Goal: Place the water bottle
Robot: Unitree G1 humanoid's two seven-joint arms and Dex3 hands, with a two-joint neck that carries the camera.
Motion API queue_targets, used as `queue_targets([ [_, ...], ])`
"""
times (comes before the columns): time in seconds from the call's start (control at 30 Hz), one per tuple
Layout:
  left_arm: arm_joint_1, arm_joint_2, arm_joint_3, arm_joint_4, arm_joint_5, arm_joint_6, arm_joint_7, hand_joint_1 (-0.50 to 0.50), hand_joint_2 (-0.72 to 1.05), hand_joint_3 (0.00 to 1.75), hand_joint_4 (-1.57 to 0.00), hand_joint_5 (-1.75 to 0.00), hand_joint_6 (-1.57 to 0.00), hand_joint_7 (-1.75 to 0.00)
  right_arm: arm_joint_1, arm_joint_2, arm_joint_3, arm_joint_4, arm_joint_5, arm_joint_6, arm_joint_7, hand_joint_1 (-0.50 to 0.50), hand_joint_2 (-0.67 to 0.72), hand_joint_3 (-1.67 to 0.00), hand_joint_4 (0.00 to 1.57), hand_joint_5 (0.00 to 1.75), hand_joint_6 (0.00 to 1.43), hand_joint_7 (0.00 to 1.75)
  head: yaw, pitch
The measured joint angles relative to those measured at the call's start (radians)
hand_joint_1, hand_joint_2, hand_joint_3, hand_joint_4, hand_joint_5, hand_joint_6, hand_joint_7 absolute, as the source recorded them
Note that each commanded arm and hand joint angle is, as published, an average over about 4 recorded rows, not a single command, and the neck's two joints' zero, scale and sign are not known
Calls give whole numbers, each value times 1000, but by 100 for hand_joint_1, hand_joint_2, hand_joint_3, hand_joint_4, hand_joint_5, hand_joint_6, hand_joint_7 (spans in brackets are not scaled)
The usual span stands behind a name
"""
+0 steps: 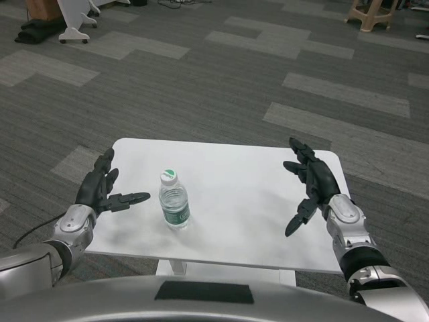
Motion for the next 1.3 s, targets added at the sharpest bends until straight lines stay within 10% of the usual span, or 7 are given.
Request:
queue_targets([
  [1.3, 29, -4, 102, -40, 2, -78, -2, 50, 56, 9, 0, -31, 0, 0, 0, -22, 13, -1, 0, 0, -1, -12, 66, -16, 0, 78, 0, 0, -52, 52],
])
